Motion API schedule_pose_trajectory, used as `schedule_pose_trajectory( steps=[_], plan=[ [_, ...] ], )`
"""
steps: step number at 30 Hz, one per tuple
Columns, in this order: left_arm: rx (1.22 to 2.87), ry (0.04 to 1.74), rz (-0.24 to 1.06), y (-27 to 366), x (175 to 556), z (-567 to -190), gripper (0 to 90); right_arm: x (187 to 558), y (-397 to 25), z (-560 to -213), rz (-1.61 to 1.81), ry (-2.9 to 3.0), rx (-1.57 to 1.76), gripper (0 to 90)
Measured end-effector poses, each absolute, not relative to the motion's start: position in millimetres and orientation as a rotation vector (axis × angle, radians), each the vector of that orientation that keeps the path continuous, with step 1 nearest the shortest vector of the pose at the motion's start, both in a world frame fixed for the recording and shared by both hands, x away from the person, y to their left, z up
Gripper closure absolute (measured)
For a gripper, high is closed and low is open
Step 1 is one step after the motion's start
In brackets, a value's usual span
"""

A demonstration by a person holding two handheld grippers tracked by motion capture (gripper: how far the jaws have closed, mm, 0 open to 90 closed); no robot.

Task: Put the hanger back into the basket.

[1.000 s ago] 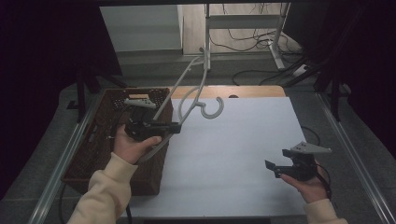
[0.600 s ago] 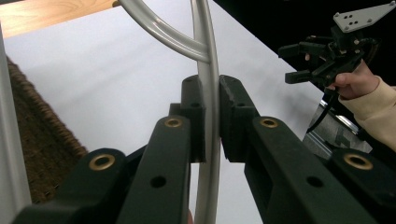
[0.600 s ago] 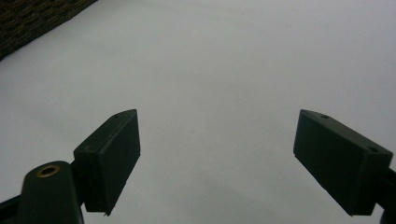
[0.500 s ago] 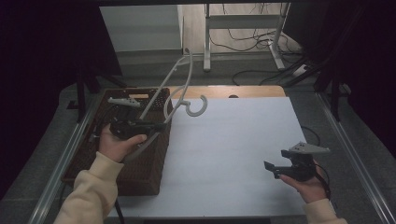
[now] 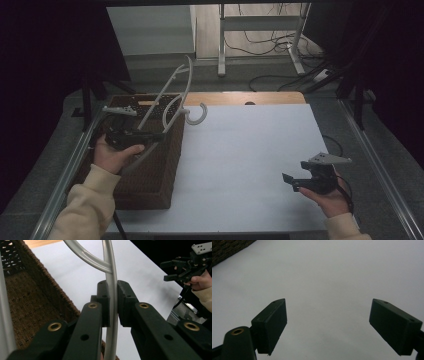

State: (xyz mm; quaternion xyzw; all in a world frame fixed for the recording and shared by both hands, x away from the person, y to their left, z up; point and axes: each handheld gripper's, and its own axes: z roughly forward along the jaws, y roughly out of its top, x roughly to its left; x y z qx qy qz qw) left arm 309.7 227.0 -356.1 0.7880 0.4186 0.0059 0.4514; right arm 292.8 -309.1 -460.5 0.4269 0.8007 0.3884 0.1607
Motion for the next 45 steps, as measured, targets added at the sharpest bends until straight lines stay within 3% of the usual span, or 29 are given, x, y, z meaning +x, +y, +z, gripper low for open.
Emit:
schedule_pose_trajectory(
  steps=[45],
  plan=[
    [2.022,1.06,-0.025,282.6,306.3,-396.8,81.3,296.2,-309.0,-464.6,1.084,2.297,1.244,14.9]
  ],
)
